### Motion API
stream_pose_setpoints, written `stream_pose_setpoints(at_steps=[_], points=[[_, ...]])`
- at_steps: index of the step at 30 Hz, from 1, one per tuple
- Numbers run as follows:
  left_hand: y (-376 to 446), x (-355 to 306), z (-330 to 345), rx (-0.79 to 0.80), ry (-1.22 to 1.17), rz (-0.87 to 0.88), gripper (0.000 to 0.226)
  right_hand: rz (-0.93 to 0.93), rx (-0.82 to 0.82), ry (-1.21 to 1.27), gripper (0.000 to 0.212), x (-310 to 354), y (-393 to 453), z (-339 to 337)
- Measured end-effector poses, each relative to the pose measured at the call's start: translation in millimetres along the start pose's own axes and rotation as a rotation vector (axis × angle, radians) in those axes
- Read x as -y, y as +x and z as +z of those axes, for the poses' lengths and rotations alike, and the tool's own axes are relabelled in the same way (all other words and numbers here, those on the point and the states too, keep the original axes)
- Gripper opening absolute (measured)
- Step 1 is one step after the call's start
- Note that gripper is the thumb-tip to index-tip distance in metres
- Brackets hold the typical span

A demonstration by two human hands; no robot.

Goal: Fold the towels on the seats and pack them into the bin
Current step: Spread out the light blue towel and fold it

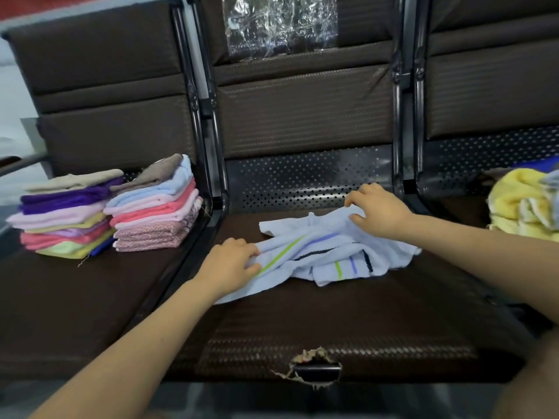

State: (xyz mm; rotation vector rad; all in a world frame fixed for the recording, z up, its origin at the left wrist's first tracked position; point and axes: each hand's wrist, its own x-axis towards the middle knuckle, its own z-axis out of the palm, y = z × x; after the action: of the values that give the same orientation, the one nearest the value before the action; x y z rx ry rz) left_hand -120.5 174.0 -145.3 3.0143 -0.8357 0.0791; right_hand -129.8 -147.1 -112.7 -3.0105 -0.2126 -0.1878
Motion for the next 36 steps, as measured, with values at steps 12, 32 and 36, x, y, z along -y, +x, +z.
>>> stream_pose_setpoints(at_steps=[12, 32, 36], points=[[1, -45, 9, -0.093, -0.071, 0.155, 0.035, -0.062, 0.351, 0.260, 0.032, 19, -40, -3], [20, -73, -38, 0.103, -0.417, 0.099, 0.036, 0.543, 0.206, 0.846, 0.023, -40, -51, -57], [30, -73, -26, -0.082, -0.535, -0.007, 0.039, 0.591, 0.330, 0.959, 0.028, -55, -47, -51]])
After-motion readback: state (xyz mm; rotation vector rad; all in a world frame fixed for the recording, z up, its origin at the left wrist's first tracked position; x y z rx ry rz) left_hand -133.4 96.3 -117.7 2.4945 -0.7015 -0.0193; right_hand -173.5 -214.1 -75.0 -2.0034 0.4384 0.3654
